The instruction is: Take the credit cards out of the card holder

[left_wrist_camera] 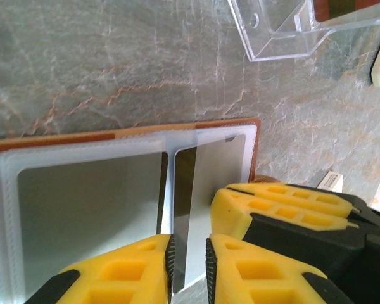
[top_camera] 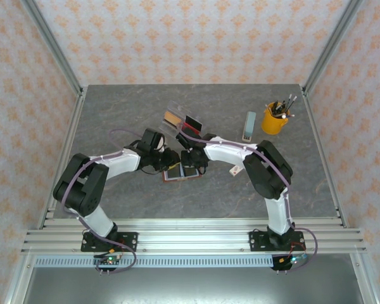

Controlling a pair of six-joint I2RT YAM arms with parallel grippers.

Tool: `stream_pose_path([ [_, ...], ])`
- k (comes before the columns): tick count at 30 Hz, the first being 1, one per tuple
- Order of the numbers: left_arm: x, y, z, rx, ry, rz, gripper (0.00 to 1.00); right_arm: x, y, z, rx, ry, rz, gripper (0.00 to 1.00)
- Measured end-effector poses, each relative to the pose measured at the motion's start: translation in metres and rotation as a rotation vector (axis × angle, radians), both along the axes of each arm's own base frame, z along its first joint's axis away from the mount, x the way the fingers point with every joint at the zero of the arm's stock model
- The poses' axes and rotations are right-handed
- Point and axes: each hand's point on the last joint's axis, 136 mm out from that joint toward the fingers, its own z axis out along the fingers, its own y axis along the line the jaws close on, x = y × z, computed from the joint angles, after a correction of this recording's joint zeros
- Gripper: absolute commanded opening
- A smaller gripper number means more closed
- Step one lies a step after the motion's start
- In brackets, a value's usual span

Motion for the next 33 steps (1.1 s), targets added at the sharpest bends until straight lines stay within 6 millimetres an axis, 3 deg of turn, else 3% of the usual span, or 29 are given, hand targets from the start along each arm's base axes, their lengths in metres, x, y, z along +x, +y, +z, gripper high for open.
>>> stream_pose_path([
  [11,0.005,-0.009,-0.007,-0.007,0.013,-0.018,0.22,0.003,0.004,0.001,0.112,0.022,-0.027,0.14],
  [23,0.005,0.001,-0.02,0.054,0.039,0.014,0.25,0.005,-0.019,0.013,0.047,-0.05,-0.05,0.3],
  [33,0.005,0.001,-0.019,0.051,0.039,0.015,0.25,0.003,-0.028,0.004,-0.001,-0.041,-0.059,0.24],
])
